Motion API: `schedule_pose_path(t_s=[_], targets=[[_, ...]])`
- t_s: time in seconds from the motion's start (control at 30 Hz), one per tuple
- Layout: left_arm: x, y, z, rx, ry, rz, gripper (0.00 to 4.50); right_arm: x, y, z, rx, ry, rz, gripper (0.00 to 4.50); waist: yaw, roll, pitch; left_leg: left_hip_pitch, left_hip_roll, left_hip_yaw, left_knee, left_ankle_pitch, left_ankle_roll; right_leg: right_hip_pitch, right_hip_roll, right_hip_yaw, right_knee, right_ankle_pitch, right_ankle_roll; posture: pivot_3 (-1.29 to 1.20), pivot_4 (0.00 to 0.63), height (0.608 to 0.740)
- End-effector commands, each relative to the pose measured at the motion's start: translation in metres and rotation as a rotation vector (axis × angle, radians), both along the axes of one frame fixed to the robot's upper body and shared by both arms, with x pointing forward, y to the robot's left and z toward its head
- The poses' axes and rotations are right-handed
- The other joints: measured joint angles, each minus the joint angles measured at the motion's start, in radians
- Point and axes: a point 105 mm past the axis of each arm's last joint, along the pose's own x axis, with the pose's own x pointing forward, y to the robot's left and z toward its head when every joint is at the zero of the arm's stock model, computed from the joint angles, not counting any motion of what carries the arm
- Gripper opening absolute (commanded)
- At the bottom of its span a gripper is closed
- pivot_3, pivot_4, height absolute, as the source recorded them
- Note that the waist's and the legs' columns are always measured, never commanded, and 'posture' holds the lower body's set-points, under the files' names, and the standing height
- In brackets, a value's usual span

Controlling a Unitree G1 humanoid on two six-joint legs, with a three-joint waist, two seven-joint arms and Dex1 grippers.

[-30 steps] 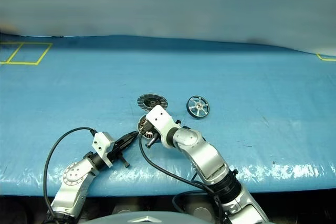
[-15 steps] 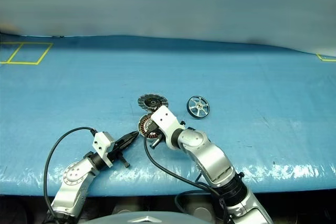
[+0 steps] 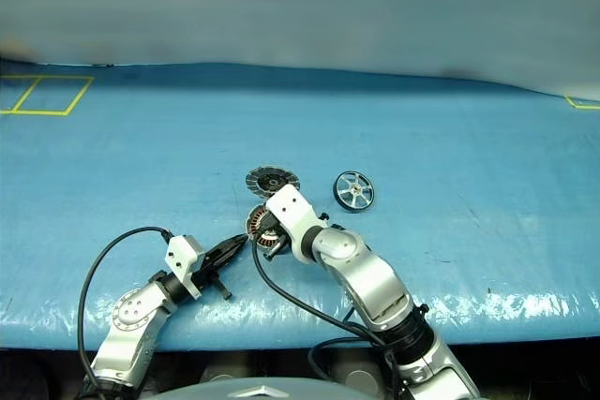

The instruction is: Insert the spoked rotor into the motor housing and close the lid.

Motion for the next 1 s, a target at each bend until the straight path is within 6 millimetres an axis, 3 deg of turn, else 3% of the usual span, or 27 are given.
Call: schedule_pose_path(t_s=[0.03, 0.43, 0.73, 1.0], targets=[[-0.001, -0.003, 0.002, -0.001, -0.004, -0.017, 0.00, 0.003, 0.006, 0.010, 0.027, -0.043, 0.001, 0.01, 0.000, 0.000, 0.000, 0.000, 0.000, 0.000, 0.000, 0.000, 0.000, 0.000, 0.000, 0.000, 0.000, 0.000, 0.000, 0.00, 0.150, 0.740], [-0.002, -0.003, 0.001, -0.003, 0.000, -0.015, 0.00, 0.006, -0.013, 0.002, -0.020, -0.036, -0.041, 0.01, 0.000, 0.000, 0.000, 0.000, 0.000, 0.000, 0.001, 0.000, 0.000, 0.000, 0.000, 0.000, 0.000, 0.000, 0.000, 0.00, 0.150, 0.740], [-0.002, -0.003, 0.001, -0.002, 0.001, -0.016, 0.00, 0.003, -0.013, 0.017, 0.029, -0.053, -0.025, 0.01, 0.000, 0.000, 0.000, 0.000, 0.000, 0.000, 0.001, 0.000, 0.000, 0.000, 0.000, 0.000, 0.001, 0.000, 0.000, 0.00, 0.150, 0.740], [-0.002, -0.003, 0.001, -0.002, 0.000, -0.016, 0.00, 0.000, -0.012, 0.013, 0.013, -0.036, -0.005, 0.01, 0.000, 0.000, 0.000, 0.000, 0.000, 0.000, 0.001, 0.000, 0.000, 0.000, 0.000, 0.000, 0.001, 0.000, 0.000, 0.00, 0.150, 0.740]])
